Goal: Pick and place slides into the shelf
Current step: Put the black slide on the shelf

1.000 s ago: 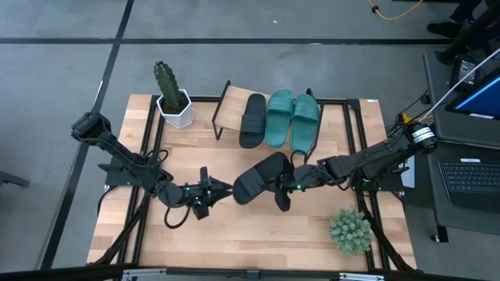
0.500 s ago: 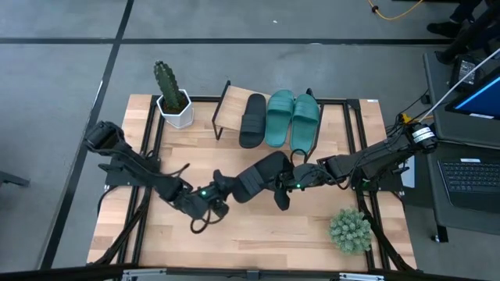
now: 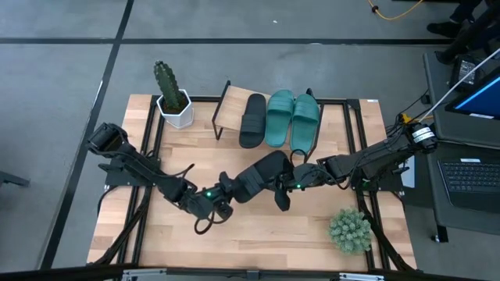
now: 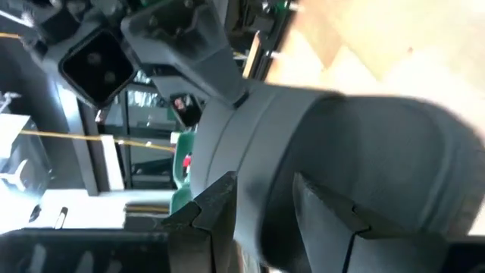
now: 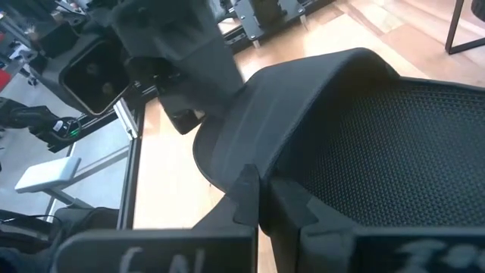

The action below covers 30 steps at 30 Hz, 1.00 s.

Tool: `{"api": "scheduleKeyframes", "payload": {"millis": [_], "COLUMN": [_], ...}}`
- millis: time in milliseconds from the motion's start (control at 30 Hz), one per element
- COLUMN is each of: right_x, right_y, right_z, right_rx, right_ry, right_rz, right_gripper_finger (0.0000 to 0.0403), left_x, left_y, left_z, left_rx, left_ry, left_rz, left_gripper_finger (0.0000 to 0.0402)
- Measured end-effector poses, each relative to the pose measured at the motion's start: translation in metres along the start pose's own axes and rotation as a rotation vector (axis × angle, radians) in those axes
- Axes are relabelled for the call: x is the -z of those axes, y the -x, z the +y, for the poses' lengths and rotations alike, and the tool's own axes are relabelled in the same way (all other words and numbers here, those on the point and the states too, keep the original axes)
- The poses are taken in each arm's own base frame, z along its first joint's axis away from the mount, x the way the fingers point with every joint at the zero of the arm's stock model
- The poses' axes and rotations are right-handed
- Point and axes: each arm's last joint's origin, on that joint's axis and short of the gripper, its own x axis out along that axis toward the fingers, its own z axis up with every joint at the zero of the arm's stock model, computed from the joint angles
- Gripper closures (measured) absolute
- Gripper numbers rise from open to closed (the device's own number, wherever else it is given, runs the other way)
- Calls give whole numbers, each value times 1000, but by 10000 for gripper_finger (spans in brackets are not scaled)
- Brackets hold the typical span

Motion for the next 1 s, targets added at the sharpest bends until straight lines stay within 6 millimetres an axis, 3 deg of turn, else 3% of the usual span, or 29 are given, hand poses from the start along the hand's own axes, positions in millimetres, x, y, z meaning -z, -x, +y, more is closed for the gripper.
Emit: {"api": "scheduleKeyframes", "payload": {"millis": [433, 767, 1000], "right_x": [-1, 0, 0], "right_y": [0, 0, 0], "right_z": [0, 0, 0], "right_rx": [-5, 3, 2], "right_ry": [-2, -2, -2], "right_rz": [-8, -9, -9], "right_gripper_finger": [391, 391, 391], "left_x": [1, 6, 6], "left_y": [-3, -11, -11], "left_z": [1, 4, 4], "left_rx": [26, 29, 29], "left_ry": [3, 20, 21], "left_rz": [-40, -25, -24], "left_gripper_finger": [283, 367, 397]}}
